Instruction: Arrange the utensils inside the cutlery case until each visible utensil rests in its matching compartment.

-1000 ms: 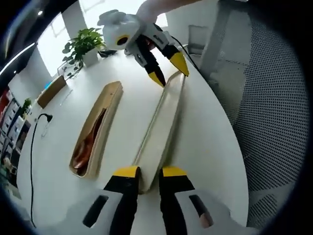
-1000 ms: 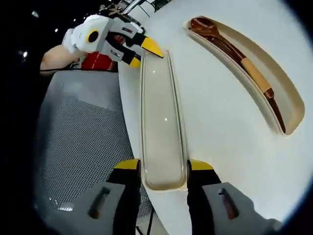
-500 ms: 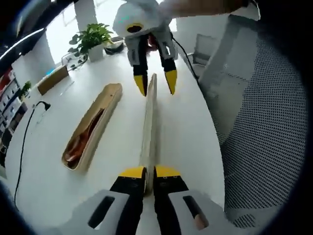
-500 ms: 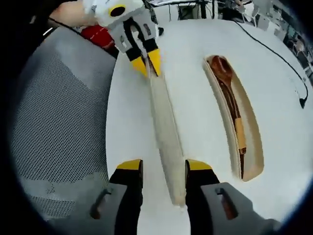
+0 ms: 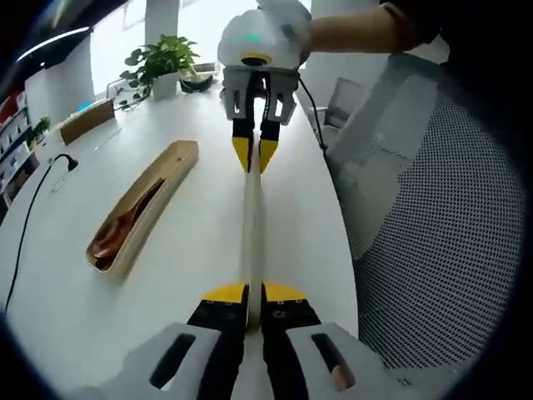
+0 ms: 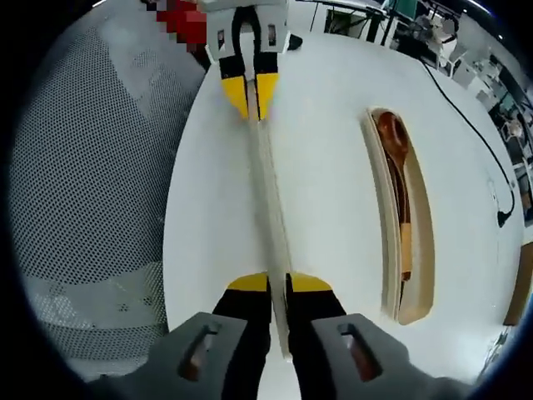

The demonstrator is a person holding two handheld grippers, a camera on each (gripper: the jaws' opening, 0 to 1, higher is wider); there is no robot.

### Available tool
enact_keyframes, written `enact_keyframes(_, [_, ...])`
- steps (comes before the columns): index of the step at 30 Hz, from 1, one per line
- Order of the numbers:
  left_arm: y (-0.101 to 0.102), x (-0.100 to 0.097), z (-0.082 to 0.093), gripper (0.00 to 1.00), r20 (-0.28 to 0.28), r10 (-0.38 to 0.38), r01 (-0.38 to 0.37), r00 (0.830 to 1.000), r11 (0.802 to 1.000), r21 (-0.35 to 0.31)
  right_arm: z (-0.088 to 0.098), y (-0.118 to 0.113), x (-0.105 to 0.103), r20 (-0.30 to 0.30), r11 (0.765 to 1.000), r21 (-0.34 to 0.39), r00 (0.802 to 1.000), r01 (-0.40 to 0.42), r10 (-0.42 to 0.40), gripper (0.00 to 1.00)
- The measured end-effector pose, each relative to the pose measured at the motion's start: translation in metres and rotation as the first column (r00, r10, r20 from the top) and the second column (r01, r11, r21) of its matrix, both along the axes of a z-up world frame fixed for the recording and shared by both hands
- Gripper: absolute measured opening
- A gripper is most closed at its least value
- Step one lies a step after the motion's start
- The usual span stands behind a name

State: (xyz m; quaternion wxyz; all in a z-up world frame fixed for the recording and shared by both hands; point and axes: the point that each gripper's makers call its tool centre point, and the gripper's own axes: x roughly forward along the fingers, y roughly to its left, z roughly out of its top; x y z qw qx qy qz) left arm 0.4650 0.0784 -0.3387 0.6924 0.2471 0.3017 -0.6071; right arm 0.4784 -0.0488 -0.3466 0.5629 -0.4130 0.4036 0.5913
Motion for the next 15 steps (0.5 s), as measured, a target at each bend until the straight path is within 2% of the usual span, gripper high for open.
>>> enact_keyframes(2, [-0.002, -0.002, 0.001, 0.06, -0.008, 0.002, -0.002, 1.0, 1.0, -0.006, 0.0, -0.002, 0.001, -0.017, 1.0, -0.007, 1.0, 0.014, -0.015, 0.03])
enact_keyframes(4, [-0.004, -0.003, 0.002, 0.05, -0.002, -0.012, 0.012, 1.0, 1.0, 0.007, 0.001, -0.002, 0.003, -0.002, 1.0, -0.006, 1.0, 0.017, -0.017, 0.04])
enact_keyframes(5, [-0.004, -0.006, 0.002, 0.04, -0.027, -0.017, 0.017, 1.0, 1.0, 0.005, 0.002, -0.002, 0.008, 0.022, 0.999, -0.004, 0.999, 0.034, -0.034, 0.05])
enact_keyframes(6, [-0.006, -0.014, 0.002, 0.04, -0.111, 0.005, -0.006, 0.994, 1.0, -0.006, 0.003, -0.003, 0.008, 0.023, 0.999, -0.005, 0.999, 0.036, -0.036, 0.06])
enact_keyframes(8, [-0.008, -0.02, 0.005, 0.04, -0.204, 0.04, -0.048, 0.978, 0.998, -0.034, 0.004, -0.004, 0.008, 0.027, 0.999, -0.012, 0.999, 0.039, -0.038, 0.1])
enact_keyframes(9, [-0.01, -0.024, 0.007, 0.04, -0.232, 0.037, -0.05, 0.972, 0.997, -0.05, 0.004, -0.005, 0.008, 0.03, 0.999, -0.013, 0.999, 0.035, -0.034, 0.11])
enact_keyframes(11, [-0.011, -0.023, 0.011, 0.04, -0.253, 0.056, -0.079, 0.966, 0.993, -0.083, 0.007, -0.005, 0.007, 0.056, 1.0, -0.012, 0.998, 0.014, -0.014, 0.15])
enact_keyframes(13, [-0.012, -0.028, 0.015, 0.04, -0.329, 0.08, -0.118, 0.941, 0.988, -0.099, 0.012, -0.004, 0.01, 0.1, 1.0, -0.002, 0.995, 0.006, -0.006, 0.2])
enact_keyframes(15, [-0.013, -0.032, 0.02, 0.04, -0.407, 0.103, -0.161, 0.908, 0.98, -0.113, 0.018, -0.001, 0.016, 0.17, 1.0, 0.028, 0.985, -0.002, -0.003, 0.32])
